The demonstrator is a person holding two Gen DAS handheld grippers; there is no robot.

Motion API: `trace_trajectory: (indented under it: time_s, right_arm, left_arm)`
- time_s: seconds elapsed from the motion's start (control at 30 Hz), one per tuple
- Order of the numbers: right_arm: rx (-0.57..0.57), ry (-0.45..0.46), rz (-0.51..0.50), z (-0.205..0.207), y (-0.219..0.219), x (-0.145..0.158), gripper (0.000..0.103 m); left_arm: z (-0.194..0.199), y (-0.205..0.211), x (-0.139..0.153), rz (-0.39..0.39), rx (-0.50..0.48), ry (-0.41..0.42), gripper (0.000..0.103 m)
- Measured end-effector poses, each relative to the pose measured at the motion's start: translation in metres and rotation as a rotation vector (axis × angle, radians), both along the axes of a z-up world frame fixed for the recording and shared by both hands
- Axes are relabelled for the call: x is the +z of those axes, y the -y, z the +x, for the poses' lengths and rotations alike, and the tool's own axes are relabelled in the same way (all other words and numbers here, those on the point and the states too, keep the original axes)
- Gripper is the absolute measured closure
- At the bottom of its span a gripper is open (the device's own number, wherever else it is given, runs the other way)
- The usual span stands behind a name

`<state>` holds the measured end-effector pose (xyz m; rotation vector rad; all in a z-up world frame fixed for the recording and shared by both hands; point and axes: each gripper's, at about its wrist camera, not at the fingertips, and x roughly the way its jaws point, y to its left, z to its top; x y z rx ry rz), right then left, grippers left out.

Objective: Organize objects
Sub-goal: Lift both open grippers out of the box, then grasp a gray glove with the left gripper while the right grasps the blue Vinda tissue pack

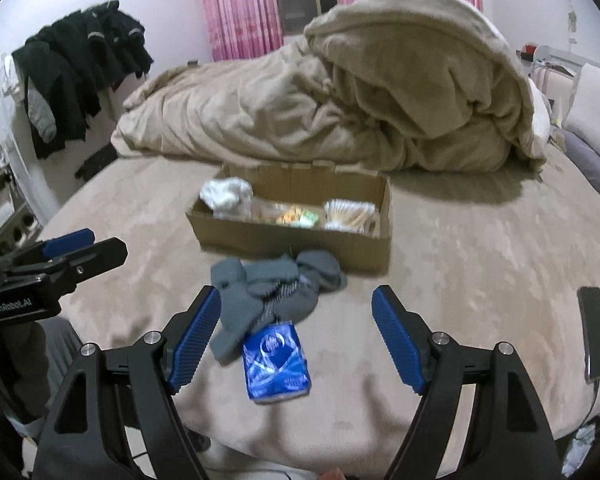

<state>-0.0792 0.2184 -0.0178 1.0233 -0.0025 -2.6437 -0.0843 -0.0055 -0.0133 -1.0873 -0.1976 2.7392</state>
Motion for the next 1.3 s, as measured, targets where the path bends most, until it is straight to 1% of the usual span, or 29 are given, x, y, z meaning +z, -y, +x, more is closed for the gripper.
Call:
trace_trajectory:
  time_s: [0.43,0.53,0.8,0.83,0.9,0.97,1.0,1.03,1.2,1.3]
  right_arm:
    - [0.058,0.15,0.051,-0.018,0.022,-0.072,0.022]
    - [0.066,0.185,0.052,-0.023,0.026,-0.084,0.022]
    - [0.109,0.238,0.079,-0.031,0.037,-0.108,0.022]
    - [0.114,0.245,0.085,-0.031,0.039,-0.111,0.023]
    - [0.115,0.248,0.097,-0.032,0.04,-0.116,0.029]
    - [0.109,0.239,0.116,-0.032,0.039,-0.118,0.038]
    - [0.107,0.236,0.112,-0.033,0.037,-0.119,0.04]
    - [0.102,0.234,0.108,-0.034,0.034,-0.119,0.044]
    - [0.099,0.235,0.085,-0.035,0.024,-0.116,0.049]
    - [0.093,0.229,0.077,-0.036,0.018,-0.113,0.049]
  left_arm:
    - [-0.016,-0.006,-0.058,-0.01,0.0,0.127,0.009]
    - [-0.021,-0.006,-0.069,-0.012,0.004,0.155,0.009]
    - [-0.032,-0.006,-0.095,-0.022,0.004,0.216,0.009]
    - [-0.033,-0.006,-0.097,-0.022,0.004,0.221,0.009]
    - [-0.036,-0.008,-0.102,-0.024,0.001,0.232,0.009]
    - [-0.038,-0.011,-0.104,-0.027,-0.007,0.238,0.009]
    - [-0.039,-0.013,-0.105,-0.035,-0.017,0.238,0.009]
    - [-0.04,-0.015,-0.106,-0.04,-0.025,0.238,0.009]
    - [-0.046,-0.034,-0.104,-0.052,-0.073,0.218,0.009]
    - [-0.054,-0.041,-0.102,-0.035,-0.084,0.209,0.009]
